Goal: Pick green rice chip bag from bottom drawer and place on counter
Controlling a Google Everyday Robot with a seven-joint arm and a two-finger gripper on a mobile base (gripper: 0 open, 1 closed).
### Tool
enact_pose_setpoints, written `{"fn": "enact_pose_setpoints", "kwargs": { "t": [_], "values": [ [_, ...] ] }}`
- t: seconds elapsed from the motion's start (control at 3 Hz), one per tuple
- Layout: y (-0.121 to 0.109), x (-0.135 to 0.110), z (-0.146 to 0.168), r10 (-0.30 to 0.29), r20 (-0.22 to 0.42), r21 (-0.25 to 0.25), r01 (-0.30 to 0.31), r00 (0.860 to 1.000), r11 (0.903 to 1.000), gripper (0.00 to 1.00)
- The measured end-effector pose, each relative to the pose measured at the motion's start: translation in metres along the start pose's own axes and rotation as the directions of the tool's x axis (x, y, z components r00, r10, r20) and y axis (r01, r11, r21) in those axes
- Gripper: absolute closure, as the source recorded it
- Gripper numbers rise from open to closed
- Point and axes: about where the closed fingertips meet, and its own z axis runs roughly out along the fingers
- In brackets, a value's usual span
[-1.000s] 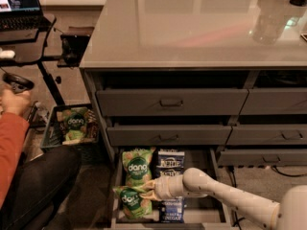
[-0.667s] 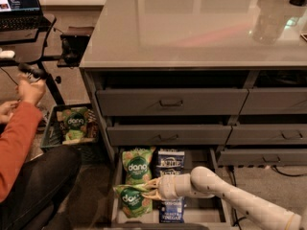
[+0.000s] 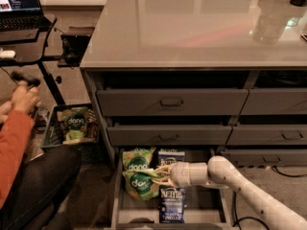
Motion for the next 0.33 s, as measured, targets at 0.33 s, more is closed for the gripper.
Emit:
{"fn": "enact_pose_setpoints", "kwargs": {
  "t": [0.33],
  "values": [
    [-0.0011, -0.0001, -0.0010, -0.005, 0.002, -0.001, 0.005, 1.000, 1.0000, 1.00]
  ]
}}
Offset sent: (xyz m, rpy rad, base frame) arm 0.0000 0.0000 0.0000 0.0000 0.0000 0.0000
